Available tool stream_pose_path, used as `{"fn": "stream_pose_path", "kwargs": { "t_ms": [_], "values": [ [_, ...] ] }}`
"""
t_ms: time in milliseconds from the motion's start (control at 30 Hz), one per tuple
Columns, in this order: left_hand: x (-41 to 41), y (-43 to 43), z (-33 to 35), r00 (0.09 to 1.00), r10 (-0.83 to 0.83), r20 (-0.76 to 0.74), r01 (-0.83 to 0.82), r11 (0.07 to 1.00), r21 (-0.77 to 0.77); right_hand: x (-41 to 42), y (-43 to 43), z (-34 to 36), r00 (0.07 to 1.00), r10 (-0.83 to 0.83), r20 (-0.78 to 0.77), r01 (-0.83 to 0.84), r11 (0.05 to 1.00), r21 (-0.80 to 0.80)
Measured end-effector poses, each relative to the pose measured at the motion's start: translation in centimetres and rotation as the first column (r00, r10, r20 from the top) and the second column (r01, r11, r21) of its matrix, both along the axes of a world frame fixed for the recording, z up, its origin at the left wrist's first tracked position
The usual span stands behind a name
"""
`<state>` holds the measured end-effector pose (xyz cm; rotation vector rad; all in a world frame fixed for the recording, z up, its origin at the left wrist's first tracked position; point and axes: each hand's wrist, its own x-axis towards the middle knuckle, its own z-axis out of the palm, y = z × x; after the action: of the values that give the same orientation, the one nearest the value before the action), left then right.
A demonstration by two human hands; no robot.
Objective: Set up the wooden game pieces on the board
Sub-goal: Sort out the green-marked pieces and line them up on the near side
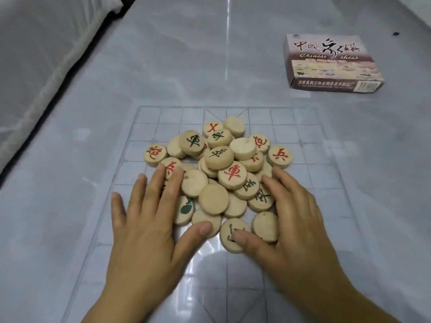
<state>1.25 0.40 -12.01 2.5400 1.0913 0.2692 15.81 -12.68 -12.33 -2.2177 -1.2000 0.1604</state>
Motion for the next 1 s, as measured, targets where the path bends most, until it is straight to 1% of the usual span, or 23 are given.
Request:
{"fn": "stream_pose_path", "kwargs": {
  "t_ms": [200, 267, 400, 500, 567, 633, 700, 767, 833, 933, 1000],
  "values": [
    [-0.3, 0.0, -0.5, 1.000, -0.007, -0.008, 0.008, 0.998, 0.054, 0.0, -0.3, 0.9, 0.995, 0.046, -0.086, -0.052, 0.997, -0.064],
    [-0.3, -0.1, -0.7, 1.000, -0.010, -0.002, 0.010, 0.997, 0.072, -0.1, -0.3, 1.0, 0.995, 0.045, -0.090, -0.046, 0.999, -0.005],
    [-0.5, 0.0, 0.0, 1.000, -0.021, 0.022, 0.020, 0.999, 0.042, 0.3, -0.2, 1.2, 0.970, 0.025, -0.240, 0.007, 0.991, 0.134],
    [-1.3, -0.8, 0.7, 0.999, -0.050, 0.010, 0.049, 0.999, 0.019, 0.4, -1.0, 1.5, 0.958, 0.018, -0.286, 0.027, 0.988, 0.155],
    [-2.2, -1.5, 1.0, 0.999, -0.048, -0.009, 0.048, 0.999, -0.021, 0.0, -1.9, 1.6, 0.974, 0.022, -0.226, 0.002, 0.994, 0.109],
    [-3.1, -2.4, 1.1, 0.997, -0.064, -0.042, 0.062, 0.997, -0.034, -0.5, -2.8, 1.4, 0.991, 0.058, -0.123, -0.055, 0.998, 0.029],
    [-3.7, -3.1, 1.2, 0.997, -0.074, -0.031, 0.073, 0.996, -0.043, -1.1, -3.2, 1.4, 0.996, 0.077, -0.044, -0.078, 0.997, -0.006],
    [-3.8, -3.4, 1.4, 0.998, -0.069, -0.012, 0.068, 0.996, -0.056, -1.5, -3.1, 1.8, 0.998, 0.058, -0.012, -0.058, 0.998, 0.013],
    [-3.8, -3.7, 1.2, 0.998, -0.066, -0.022, 0.065, 0.997, -0.035, -1.6, -3.3, 2.1, 0.999, 0.034, 0.011, -0.034, 0.999, 0.015],
    [-3.7, -3.8, 0.9, 0.998, -0.050, -0.047, 0.050, 0.999, -0.004, -1.9, -5.3, 2.1, 0.998, 0.051, 0.027, -0.050, 0.998, -0.033],
    [-3.3, -3.9, 1.2, 1.000, -0.015, -0.022, 0.015, 1.000, -0.002, -2.0, -7.4, 1.9, 0.997, 0.073, 0.033, -0.071, 0.996, -0.062]
  ]
}}
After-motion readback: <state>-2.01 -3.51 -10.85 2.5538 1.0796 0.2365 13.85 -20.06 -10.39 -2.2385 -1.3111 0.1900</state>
